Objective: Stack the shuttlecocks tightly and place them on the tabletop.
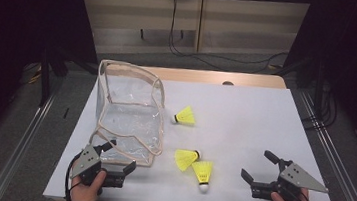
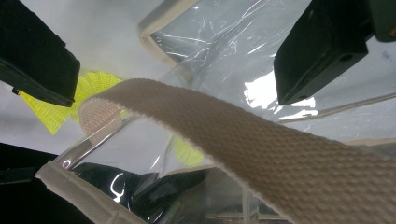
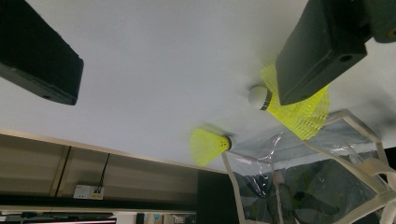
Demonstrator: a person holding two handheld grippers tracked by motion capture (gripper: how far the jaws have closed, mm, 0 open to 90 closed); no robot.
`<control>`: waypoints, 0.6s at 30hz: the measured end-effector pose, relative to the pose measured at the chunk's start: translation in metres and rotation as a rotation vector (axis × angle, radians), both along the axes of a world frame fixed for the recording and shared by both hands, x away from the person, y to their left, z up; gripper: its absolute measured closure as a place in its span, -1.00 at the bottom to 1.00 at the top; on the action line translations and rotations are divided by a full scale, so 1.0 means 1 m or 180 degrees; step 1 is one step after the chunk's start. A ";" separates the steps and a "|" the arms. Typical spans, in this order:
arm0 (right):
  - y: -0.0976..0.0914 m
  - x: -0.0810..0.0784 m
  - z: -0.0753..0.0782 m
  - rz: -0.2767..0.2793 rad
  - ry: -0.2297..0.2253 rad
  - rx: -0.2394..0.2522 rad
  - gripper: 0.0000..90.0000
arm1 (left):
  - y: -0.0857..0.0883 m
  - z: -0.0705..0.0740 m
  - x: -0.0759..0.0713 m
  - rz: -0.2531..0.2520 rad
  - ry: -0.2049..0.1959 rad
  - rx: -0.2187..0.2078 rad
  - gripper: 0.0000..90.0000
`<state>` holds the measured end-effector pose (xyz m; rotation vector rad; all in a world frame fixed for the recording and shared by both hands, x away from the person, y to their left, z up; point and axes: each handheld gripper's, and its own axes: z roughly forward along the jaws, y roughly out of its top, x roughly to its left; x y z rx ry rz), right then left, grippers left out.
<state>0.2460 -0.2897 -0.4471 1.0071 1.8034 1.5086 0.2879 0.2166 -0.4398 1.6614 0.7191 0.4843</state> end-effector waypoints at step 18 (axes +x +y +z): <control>-0.001 -0.001 0.002 0.0015 -0.0026 -0.0024 -0.99 | -0.015 0.000 -0.005 -0.0182 0.0054 0.0058 -0.98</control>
